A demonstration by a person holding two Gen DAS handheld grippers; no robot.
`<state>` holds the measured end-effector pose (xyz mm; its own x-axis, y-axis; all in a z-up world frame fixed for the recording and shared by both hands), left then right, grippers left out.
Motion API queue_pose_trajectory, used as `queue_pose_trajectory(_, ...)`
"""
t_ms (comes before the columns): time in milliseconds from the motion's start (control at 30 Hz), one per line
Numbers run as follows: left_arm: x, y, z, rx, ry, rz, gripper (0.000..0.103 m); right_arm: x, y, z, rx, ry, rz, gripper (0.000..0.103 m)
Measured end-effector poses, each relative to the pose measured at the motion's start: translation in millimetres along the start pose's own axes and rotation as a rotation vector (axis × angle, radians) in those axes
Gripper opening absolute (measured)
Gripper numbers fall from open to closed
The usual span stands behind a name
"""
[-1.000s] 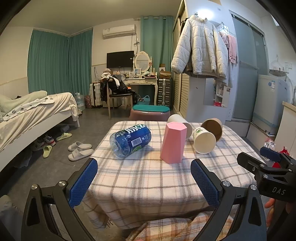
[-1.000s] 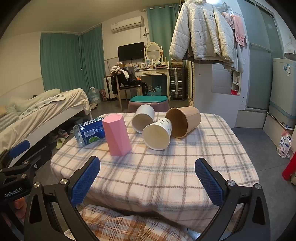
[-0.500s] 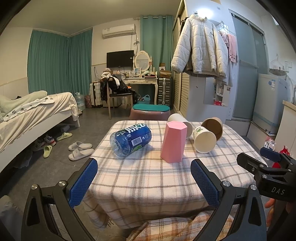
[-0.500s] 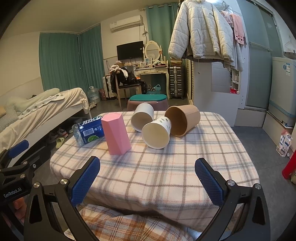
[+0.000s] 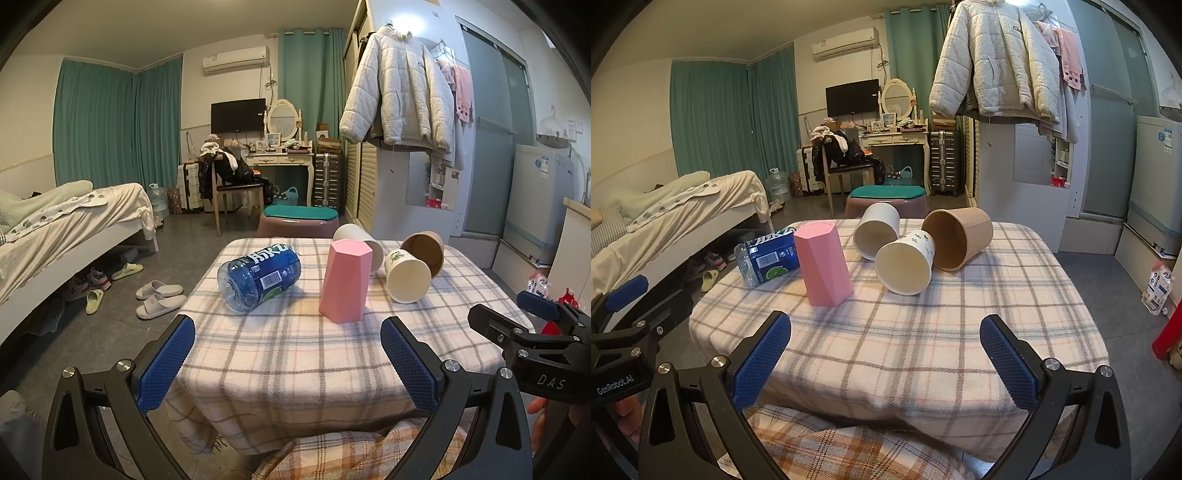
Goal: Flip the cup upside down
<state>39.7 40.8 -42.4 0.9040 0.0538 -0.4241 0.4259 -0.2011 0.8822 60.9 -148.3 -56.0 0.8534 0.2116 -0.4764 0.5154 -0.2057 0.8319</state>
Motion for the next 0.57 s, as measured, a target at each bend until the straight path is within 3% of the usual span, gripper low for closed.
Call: queue_pose_trajectory(567,0.4,-6.6,1.1,0.001,-0.003,-0.007,0.103,3.9,-2.7,-3.2,-0.005,-0.001,-0.014,0.103)
Point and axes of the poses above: each gripper's, at about its wrist camera, not at the fingertips, and x roughly the way its jaws point, z to its right, y to its top, the point moved 7 cm from there along x, roughly the way its jaws point, and after that the axes turned 14 degrees about x, right-handed, at the moved point
